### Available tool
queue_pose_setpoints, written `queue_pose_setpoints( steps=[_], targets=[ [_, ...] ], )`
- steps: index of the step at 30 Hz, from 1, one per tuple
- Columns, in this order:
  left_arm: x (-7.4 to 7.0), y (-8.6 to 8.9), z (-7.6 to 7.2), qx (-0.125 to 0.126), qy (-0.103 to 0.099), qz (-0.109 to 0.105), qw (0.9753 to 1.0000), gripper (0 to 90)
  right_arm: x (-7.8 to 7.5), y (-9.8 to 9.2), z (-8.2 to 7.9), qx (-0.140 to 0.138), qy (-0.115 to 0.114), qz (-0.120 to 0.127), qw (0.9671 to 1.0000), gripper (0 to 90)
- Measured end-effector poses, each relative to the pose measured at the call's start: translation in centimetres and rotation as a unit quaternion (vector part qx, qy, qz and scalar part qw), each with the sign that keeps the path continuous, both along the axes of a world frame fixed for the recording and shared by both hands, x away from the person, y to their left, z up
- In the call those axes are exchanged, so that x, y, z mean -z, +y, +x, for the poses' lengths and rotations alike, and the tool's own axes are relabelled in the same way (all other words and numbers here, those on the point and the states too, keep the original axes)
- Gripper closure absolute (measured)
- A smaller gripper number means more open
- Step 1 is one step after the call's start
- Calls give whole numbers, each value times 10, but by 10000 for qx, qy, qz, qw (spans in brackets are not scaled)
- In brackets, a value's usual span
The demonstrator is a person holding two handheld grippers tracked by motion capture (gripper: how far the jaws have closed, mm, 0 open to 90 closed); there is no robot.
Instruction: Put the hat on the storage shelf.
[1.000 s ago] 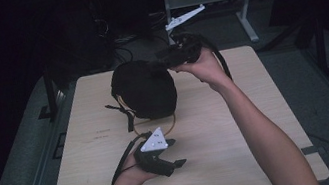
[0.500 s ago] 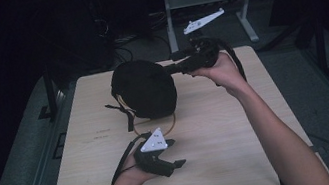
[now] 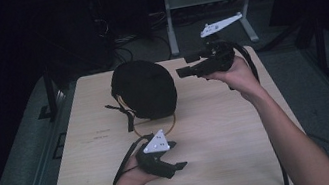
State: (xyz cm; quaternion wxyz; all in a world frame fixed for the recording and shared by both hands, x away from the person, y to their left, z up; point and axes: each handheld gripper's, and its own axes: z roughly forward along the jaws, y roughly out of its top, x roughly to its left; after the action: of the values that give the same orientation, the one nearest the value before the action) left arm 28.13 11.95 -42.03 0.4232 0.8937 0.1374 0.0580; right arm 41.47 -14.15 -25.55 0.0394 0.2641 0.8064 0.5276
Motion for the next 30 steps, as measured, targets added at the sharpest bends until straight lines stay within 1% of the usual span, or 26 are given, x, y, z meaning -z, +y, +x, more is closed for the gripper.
queue_pose_setpoints(
  steps=[3, 4, 7, 8, 9, 16, 18, 19, 21, 22, 25, 30],
  targets=[
    [1, 0, 0, 7, 19, -9, 10000, 272, 2, -6, -2, 15, 13, -48, 10000, 266],
    [1, 0, 0, 8, 21, -7, 10000, 272, 3, -9, -4, 35, -27, -33, 10000, 266],
    [2, -1, 0, -1, 33, -18, 10000, 270, 6, -17, -7, 75, 4, -28, 10000, 266],
    [2, -1, 0, -1, 33, -18, 10000, 270, 6, -17, -7, 75, 4, -28, 10000, 266],
    [3, -1, -1, 15, 35, -15, 10000, 270, 9, -21, -9, 88, 60, -13, 9999, 262],
    [4, -1, -2, 28, 24, 24, 10000, 270, 17, -31, -14, 139, 74, 15, 9999, 257],
    [4, -1, -2, 24, 16, 12, 10000, 269, 19, -34, -16, 144, 116, 12, 9998, 257],
    [4, -1, -2, 14, 9, 0, 10000, 269, 22, -39, -18, 169, 99, 20, 9998, 252],
    [3, 0, -2, -5, 33, -13, 10000, 269, 24, -43, -20, 200, 120, 41, 9997, 247],
    [3, 0, -2, -7, 2, -5, 10000, 269, 26, -45, -21, 216, 123, 48, 9997, 244],
    [3, 1, -2, -17, 7, -9, 10000, 269, 29, -49, -23, 236, 149, 44, 9996, 241],
    [3, 1, -2, -43, 9, 2, 10000, 269, 39, -59, -30, 330, 209, 33, 9992, 207]
  ],
)
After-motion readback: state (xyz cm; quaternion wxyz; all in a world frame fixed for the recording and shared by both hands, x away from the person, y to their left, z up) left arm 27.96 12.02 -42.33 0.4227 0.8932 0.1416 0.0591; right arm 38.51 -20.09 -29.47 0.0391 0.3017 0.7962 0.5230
